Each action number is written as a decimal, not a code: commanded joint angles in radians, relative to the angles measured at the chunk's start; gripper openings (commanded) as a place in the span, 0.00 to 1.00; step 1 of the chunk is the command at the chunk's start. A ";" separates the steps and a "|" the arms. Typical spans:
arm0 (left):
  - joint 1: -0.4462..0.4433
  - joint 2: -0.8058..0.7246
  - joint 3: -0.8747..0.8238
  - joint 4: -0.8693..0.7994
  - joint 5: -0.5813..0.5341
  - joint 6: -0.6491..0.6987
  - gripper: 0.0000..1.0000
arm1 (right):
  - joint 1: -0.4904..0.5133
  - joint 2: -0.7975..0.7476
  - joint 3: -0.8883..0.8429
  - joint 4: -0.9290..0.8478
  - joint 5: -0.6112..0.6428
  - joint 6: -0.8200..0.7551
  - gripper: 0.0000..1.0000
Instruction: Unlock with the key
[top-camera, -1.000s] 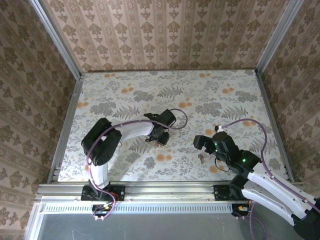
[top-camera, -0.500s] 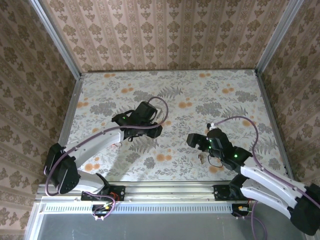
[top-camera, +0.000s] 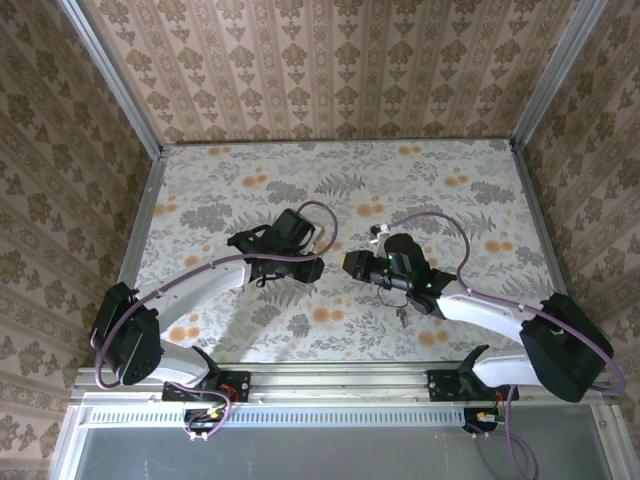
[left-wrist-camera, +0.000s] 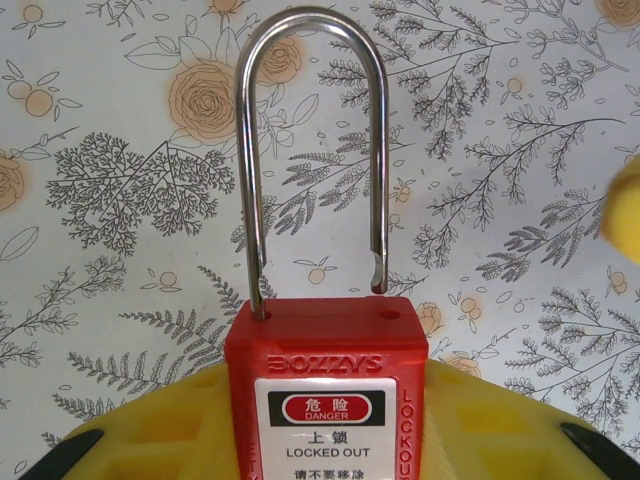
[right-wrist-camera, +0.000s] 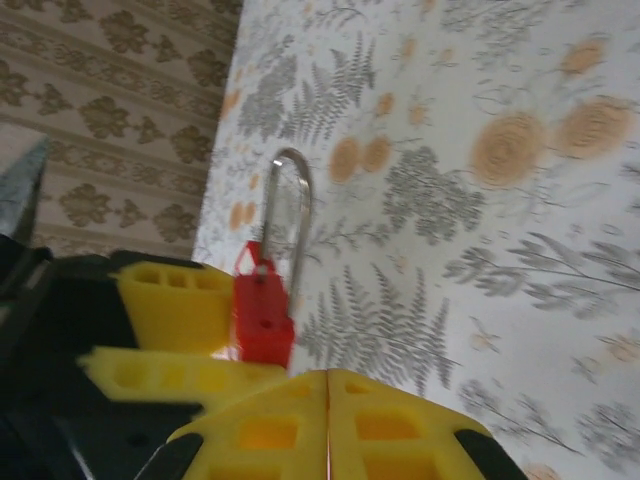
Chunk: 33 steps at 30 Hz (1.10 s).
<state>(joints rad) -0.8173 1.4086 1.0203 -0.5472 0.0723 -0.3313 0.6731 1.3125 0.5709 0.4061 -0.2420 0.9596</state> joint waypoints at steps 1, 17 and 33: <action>-0.003 0.008 -0.008 0.022 0.012 0.011 0.19 | 0.008 0.050 0.069 0.085 -0.059 0.031 0.09; -0.033 -0.013 -0.014 0.037 0.023 0.008 0.18 | 0.005 0.248 0.144 0.084 -0.034 0.056 0.01; 0.046 -0.061 -0.136 0.164 0.202 -0.051 0.16 | -0.045 0.305 0.188 0.062 -0.148 0.012 0.13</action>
<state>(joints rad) -0.7876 1.3808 0.8963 -0.3973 0.2180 -0.3672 0.6525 1.6653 0.7723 0.4656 -0.3416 0.9958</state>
